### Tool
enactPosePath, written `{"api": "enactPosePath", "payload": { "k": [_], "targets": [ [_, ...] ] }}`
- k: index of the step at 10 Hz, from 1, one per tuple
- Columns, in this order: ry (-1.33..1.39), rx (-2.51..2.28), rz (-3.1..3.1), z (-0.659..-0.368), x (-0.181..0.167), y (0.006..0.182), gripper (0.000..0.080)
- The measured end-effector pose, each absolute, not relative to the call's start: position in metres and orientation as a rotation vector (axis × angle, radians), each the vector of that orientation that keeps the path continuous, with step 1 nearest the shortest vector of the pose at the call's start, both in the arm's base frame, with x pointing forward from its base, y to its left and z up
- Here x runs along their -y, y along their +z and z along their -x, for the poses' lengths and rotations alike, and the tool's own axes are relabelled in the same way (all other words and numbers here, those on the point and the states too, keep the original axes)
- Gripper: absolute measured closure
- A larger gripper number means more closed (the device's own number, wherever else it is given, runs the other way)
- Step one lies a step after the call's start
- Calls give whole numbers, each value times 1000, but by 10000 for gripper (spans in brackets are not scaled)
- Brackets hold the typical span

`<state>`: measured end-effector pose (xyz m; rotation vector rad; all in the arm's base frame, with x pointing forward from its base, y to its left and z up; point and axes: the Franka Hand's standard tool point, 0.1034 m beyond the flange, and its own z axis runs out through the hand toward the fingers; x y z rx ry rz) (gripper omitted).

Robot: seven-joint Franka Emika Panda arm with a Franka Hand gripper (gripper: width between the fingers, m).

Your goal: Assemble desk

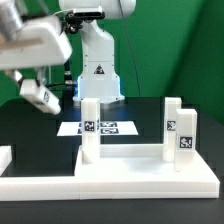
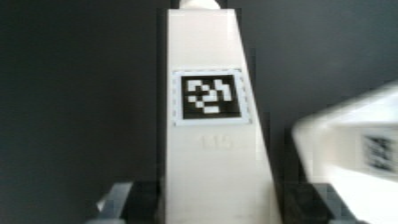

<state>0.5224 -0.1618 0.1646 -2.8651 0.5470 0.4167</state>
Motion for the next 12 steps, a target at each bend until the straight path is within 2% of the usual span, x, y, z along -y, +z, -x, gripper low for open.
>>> {"api": "enactPosePath", "payload": {
  "k": [1, 3, 6, 10, 11, 12],
  "targets": [
    [294, -514, 2903, -543, 157, 181, 508],
    [122, -537, 2947, -541, 164, 173, 508],
    [-246, -524, 3045, -555, 170, 175, 508],
    [-762, -642, 2969, -619, 109, 218, 508],
    [-947, -691, 2935, -623, 96, 210, 508],
    [-959, -665, 2953, -622, 94, 202, 508]
  ]
}}
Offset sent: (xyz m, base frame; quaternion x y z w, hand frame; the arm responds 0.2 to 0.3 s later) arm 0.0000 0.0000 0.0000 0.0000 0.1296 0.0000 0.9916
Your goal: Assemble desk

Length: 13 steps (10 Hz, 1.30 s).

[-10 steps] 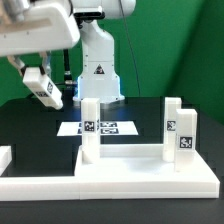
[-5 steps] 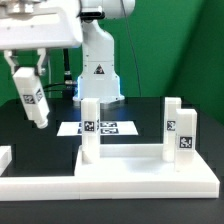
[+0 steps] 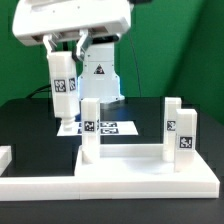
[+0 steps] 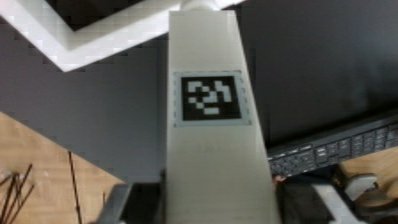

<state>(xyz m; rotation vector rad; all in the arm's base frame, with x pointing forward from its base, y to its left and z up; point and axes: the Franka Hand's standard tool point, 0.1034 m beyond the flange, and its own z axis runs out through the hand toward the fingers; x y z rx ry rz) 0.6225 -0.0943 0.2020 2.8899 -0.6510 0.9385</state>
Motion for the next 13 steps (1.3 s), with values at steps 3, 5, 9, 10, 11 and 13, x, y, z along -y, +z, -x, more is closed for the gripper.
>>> {"api": "enactPosePath", "payload": {
  "k": [3, 5, 9, 10, 11, 13],
  "targets": [
    [951, 658, -2880, -622, 92, 199, 508],
    [939, 643, -2892, -627, 54, 175, 508],
    [915, 605, -2883, -636, 51, 158, 508],
    [901, 596, -2880, -634, 55, 153, 508],
    [897, 597, -2876, -633, 60, 153, 508],
    [887, 592, -2875, -633, 60, 147, 508]
  ]
}}
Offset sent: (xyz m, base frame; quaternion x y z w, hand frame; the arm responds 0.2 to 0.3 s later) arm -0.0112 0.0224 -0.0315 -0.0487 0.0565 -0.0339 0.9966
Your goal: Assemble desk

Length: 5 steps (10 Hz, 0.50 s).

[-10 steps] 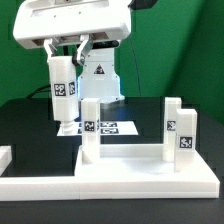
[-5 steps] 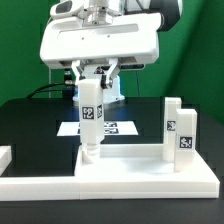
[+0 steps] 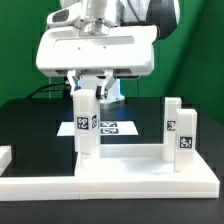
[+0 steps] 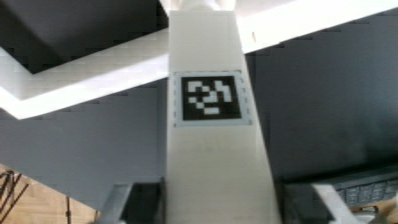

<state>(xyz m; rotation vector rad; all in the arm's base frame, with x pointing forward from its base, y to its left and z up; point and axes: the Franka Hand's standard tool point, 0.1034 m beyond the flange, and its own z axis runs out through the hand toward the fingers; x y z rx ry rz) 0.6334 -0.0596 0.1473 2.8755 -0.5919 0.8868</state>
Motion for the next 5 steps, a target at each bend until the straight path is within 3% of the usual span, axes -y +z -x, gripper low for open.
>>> {"api": "enactPosePath", "payload": {
  "k": [5],
  "targets": [
    [890, 578, -2869, -643, 58, 141, 508]
  ]
}}
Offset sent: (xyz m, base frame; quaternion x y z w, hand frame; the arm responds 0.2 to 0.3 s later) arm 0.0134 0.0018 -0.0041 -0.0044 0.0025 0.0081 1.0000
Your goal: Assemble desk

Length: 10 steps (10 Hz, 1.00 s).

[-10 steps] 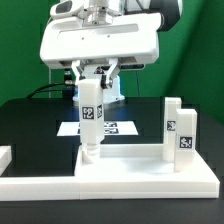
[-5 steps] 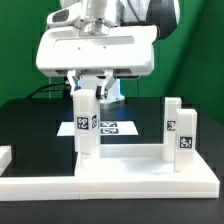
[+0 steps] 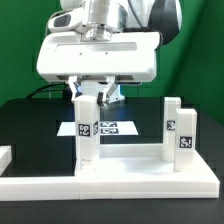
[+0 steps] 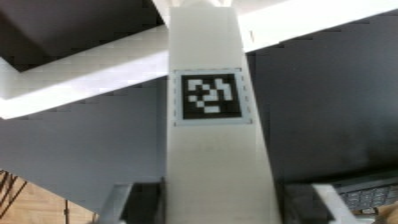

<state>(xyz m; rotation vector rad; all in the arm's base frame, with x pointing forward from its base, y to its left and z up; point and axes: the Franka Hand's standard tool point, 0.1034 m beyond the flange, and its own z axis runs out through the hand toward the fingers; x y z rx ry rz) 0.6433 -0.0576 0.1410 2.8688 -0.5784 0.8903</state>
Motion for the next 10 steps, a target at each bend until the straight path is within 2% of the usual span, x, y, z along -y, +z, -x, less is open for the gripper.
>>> {"api": "enactPosePath", "payload": {
  "k": [5, 10],
  "targets": [
    [959, 551, -2829, -648, 56, 138, 508],
    [951, 541, -2815, -637, 63, 131, 508]
  ]
}}
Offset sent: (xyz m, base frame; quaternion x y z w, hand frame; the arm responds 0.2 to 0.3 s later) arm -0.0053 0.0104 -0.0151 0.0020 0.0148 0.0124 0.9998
